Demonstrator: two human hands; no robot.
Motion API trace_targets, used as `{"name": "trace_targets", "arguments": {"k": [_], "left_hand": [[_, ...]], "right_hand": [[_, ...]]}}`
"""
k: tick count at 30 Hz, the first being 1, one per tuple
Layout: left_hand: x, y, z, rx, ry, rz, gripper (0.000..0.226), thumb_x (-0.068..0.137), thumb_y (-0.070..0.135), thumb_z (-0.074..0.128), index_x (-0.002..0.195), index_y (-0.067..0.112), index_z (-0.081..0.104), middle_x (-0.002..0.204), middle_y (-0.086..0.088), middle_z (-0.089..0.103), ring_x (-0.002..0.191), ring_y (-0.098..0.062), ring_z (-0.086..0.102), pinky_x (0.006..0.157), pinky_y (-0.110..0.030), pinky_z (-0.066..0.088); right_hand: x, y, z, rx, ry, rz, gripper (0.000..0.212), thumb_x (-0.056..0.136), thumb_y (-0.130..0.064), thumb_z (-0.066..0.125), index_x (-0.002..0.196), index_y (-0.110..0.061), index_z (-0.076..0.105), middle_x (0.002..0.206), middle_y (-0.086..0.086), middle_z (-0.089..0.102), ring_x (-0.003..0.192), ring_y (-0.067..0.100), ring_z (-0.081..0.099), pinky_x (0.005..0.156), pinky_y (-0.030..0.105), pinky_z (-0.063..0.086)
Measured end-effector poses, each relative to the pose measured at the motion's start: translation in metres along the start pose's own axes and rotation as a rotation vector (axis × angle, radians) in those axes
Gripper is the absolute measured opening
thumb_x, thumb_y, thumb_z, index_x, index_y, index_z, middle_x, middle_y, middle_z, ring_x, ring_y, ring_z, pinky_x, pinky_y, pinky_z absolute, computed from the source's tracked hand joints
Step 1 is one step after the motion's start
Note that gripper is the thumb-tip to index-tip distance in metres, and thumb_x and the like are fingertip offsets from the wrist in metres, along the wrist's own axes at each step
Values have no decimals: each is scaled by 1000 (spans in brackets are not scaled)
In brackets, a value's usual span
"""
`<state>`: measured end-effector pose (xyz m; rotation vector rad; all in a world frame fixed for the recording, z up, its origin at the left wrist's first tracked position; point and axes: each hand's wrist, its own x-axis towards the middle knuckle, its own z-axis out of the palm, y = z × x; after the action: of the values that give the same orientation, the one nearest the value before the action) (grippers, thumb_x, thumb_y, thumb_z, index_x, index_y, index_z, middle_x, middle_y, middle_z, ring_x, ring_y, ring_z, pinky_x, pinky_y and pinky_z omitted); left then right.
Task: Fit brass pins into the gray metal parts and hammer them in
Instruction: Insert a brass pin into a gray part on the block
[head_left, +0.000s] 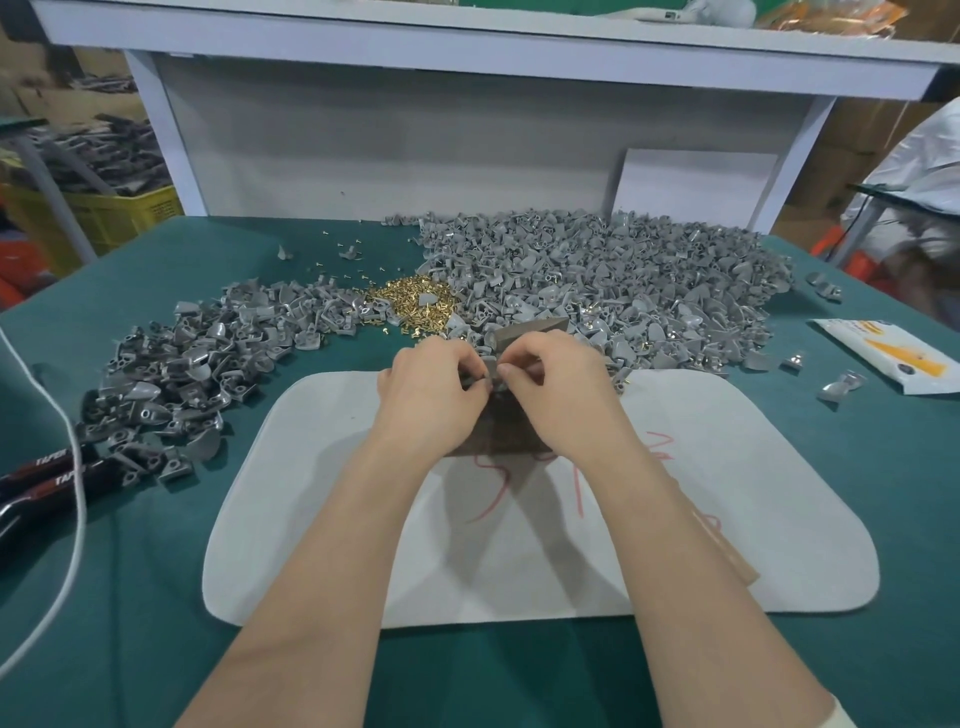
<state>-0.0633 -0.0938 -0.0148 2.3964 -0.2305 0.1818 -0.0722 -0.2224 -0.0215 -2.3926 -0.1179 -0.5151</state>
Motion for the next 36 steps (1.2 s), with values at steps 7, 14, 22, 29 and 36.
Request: {"name": "trace_targets", "arguments": {"k": [7,14,22,29,36], "left_hand": [[1,0,1,14,0,7,12,86,22,62,76,29,59,98,1,68,105,-26,58,93,-42,46],[1,-3,1,76,56,-31,12,87,25,59,75,28,59,97,4,66,104,-24,56,93,-38,43],[2,-3,1,133,105,-72,9,86,27,60,78,23,61,93,2,63,99,-25,54,85,-35,33],[3,-11,-4,193,202,-133,9,85,26,59,83,19,63,97,-2,64,99,-28,54,81,-34,30],[6,-15,-5,148,206,-166,12,86,27,62,79,17,65,106,-5,59,104,-32,54,87,-37,36]], "right_hand": [[0,1,4,-110,21,-71,7,86,-15,61,88,-12,68,90,3,56,83,22,55,77,31,40],[5,24,-26,-202,158,252,23,92,-30,53,97,-13,68,99,7,66,92,25,59,78,29,43],[2,34,-31,-157,-203,479,32,93,-33,51,77,-6,55,65,10,58,74,33,60,62,30,43],[-3,16,-52,78,23,197,16,91,-24,53,106,-23,59,80,0,66,55,15,56,58,28,47],[-14,-2,-60,-74,9,-86,43,88,-23,61,126,-42,56,111,-19,65,96,3,58,82,13,37]]}}
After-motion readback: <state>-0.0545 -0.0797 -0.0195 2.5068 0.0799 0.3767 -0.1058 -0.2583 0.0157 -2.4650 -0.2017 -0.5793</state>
